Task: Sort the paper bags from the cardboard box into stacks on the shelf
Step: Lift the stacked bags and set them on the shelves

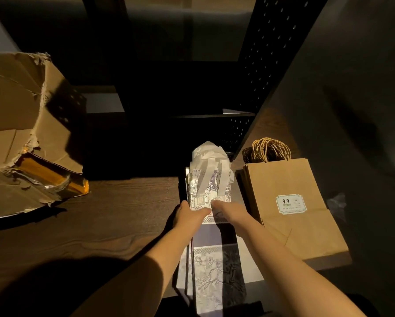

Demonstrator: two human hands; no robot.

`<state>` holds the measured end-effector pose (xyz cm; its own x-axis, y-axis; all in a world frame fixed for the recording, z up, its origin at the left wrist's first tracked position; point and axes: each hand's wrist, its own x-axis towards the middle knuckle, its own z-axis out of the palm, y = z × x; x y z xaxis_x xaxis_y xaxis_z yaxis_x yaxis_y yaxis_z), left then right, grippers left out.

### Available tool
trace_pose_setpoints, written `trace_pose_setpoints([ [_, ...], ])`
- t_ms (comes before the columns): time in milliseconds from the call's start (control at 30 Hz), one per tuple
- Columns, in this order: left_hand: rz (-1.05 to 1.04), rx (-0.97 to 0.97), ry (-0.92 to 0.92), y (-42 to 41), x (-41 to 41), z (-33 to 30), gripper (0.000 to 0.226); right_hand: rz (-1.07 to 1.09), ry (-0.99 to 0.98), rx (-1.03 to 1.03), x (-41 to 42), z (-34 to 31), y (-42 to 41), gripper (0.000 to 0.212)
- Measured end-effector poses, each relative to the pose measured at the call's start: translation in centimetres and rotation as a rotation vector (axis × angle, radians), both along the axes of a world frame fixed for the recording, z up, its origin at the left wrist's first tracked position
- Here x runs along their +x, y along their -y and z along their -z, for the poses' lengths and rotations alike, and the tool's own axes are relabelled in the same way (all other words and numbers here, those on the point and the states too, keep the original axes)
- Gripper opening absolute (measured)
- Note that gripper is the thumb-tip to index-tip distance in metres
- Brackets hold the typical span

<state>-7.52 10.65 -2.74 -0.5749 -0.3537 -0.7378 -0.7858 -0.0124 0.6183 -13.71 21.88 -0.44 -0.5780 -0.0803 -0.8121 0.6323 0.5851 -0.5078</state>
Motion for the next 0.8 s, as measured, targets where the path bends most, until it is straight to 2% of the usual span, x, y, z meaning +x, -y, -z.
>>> trace_pose_setpoints([
  [100,0.118,-0.108,-0.072,1.5,0.2,0.0,0.088,-0.046,0.019,-0.023,0.4,0.0,0.5,0.038],
  [167,0.223,-0.170,-0.106,3.0,-0.2,-0.7,0.082,-0.103,-0.093,-0.049,0.5,-0.4,0.8,0.028],
  [233,0.362,-0.235,-0.152,4.8,-0.7,-1.4,0.069,-0.251,-0.472,0.065,0.2,-0.5,0.9,0.016],
  [300,0.538,-0.312,-0.178,6.4,-1.2,-2.4,0.055,-0.397,-0.863,0.182,0.1,-1.2,1.2,0.019],
  [367,0.746,-0.470,-0.173,7.7,-1.7,-3.3,0.047,-0.596,-1.222,0.105,0.1,-2.7,2.2,0.019],
  [433,0.915,-0.658,-0.165,8.3,-2.3,-4.3,0.032,-0.848,-1.420,0.024,-0.2,-3.6,3.2,0.026],
  [467,0.975,-0.760,-0.161,8.3,-2.6,-5.0,0.026,-0.976,-1.422,0.045,-0.6,-3.8,3.8,0.037],
  [533,1.047,-0.974,-0.183,8.0,-2.8,-6.2,0.019,-1.163,-1.243,0.208,-1.4,-4.2,4.5,0.060],
  [567,1.066,-1.049,-0.222,8.0,-2.9,-6.5,0.019,-1.202,-1.147,0.288,-1.7,-4.3,4.8,0.065],
  [667,1.108,-1.106,-0.330,8.3,-2.4,-6.7,0.019,-1.211,-1.102,0.442,-1.8,-4.8,5.7,0.049],
  [800,1.084,-1.154,-0.381,9.4,-1.1,-6.5,0.021,-1.288,-1.087,0.492,-1.4,-4.9,5.9,0.038],
])
